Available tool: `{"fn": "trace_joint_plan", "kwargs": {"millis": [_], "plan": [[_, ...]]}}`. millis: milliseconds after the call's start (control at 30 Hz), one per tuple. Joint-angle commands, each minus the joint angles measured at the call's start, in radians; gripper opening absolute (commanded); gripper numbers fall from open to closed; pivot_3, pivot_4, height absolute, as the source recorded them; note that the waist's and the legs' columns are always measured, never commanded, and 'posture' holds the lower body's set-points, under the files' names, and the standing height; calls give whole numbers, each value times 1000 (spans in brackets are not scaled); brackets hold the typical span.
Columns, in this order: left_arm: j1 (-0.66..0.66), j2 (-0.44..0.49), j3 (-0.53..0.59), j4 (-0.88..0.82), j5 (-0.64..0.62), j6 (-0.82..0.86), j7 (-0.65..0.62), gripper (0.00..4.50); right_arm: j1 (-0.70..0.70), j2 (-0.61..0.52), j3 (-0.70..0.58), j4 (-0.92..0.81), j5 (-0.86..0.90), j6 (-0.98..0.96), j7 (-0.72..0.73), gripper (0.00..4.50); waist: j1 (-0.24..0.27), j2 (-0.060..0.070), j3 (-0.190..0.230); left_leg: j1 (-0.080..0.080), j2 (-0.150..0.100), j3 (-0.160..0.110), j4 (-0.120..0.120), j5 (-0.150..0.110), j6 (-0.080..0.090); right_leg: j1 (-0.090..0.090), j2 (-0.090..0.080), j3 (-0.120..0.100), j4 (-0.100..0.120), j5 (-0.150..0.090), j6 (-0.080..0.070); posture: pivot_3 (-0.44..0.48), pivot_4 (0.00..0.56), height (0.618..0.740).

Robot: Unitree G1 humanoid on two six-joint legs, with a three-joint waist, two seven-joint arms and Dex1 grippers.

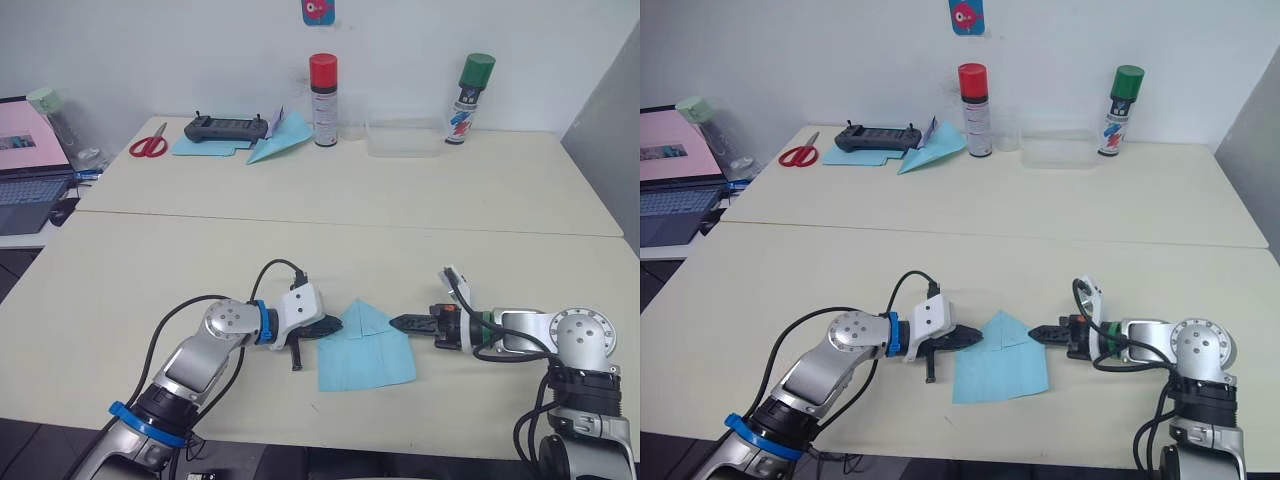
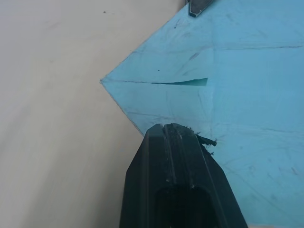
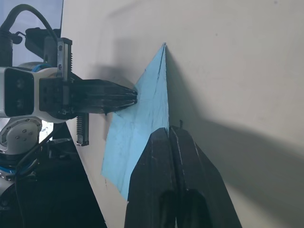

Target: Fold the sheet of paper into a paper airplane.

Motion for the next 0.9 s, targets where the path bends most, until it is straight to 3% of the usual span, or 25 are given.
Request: {"fn": "trace_joint_plan", "kwargs": {"millis": [33,300,600,700,900], "plan": [[4,-5,-36,60,52,31,13,0,-42,54,-14,-18,49,8,-24,15,-2,0,0,0,0,0,0,0,0,0,0,0,0,0,0,0,150,740],[-4,-13,-36,66,54,31,13,0,-62,115,14,-2,92,8,-82,15,0,0,0,-1,0,0,0,0,0,0,0,0,-1,1,2,0,150,740],[7,-10,-35,56,60,33,21,0,-74,161,57,33,-35,-44,-77,15,-1,1,0,-1,0,0,-1,0,0,-1,1,0,-1,1,2,0,150,740],[11,-2,-32,48,58,34,18,0,-73,172,44,17,-3,-26,-29,609,-1,1,0,-1,0,0,-1,0,0,-1,1,0,0,1,2,0,150,740],[18,8,-33,39,60,32,17,0,-74,204,15,27,-12,-1,-30,2693,-1,1,0,-1,0,0,-1,0,0,-2,1,0,-1,1,2,0,150,740]]}}
